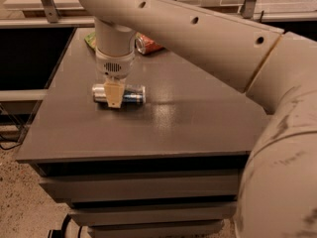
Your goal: Place redbull can upright
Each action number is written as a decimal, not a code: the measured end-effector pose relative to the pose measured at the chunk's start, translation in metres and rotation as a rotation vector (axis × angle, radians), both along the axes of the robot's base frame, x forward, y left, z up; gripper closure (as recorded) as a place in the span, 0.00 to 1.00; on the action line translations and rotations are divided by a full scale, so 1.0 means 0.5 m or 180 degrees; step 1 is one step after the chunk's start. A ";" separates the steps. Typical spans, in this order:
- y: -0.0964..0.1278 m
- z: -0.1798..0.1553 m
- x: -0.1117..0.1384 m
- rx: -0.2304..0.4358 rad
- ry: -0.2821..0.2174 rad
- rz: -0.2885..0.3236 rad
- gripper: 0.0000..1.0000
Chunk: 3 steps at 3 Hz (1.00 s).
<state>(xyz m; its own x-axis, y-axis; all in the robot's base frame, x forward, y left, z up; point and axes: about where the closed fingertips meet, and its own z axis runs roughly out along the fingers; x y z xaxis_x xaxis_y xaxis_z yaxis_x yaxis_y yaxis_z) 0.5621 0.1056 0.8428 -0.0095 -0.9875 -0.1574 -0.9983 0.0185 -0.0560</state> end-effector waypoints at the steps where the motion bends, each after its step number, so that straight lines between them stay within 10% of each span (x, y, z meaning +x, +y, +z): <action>1: -0.009 0.022 -0.003 0.0222 0.0041 0.0032 0.88; 3: -0.028 0.155 -0.006 0.1260 0.0025 0.0247 1.00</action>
Offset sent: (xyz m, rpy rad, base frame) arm -0.0056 -0.0194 0.0847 0.3570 0.0238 0.0563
